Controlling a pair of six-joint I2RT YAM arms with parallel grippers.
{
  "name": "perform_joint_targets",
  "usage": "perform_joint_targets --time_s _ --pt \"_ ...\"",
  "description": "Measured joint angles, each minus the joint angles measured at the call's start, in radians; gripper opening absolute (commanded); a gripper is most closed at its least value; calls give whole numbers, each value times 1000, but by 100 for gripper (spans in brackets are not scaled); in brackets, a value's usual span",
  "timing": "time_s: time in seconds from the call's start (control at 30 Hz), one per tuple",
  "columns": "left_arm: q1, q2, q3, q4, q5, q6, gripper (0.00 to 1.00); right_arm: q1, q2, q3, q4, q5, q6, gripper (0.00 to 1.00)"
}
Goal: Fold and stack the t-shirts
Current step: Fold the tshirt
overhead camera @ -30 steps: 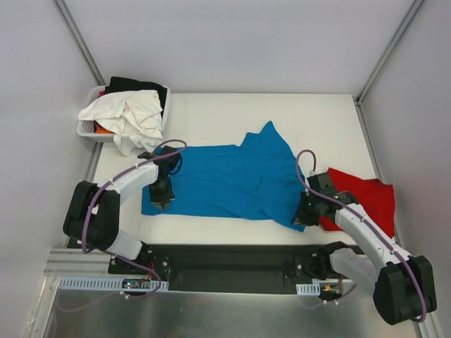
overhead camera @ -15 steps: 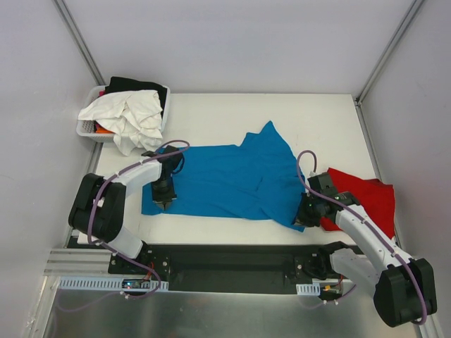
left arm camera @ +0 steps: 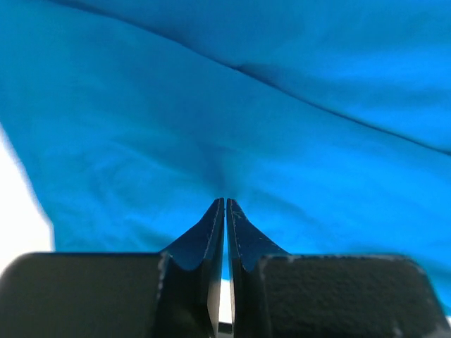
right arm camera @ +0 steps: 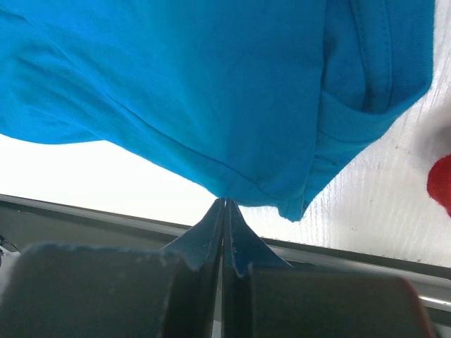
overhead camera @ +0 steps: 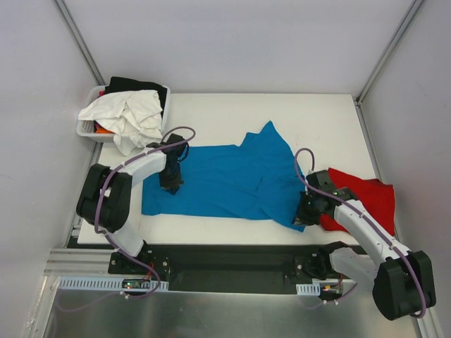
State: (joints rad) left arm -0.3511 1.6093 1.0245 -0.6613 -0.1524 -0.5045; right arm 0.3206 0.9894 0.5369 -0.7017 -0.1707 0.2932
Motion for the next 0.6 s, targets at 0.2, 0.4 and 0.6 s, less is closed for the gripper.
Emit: perform_joint_targets --time_s 0.2,0.4,0.6 --pt "0 48 -51 42 40 -6 4 0 9 26 -8 3 -10 1" --pt "0 -19 -123 82 65 -29 4 0 9 26 -10 3 -9 1" --pt "-1 -134 -241 93 92 -63 5 4 27 26 0 3 -8 1"
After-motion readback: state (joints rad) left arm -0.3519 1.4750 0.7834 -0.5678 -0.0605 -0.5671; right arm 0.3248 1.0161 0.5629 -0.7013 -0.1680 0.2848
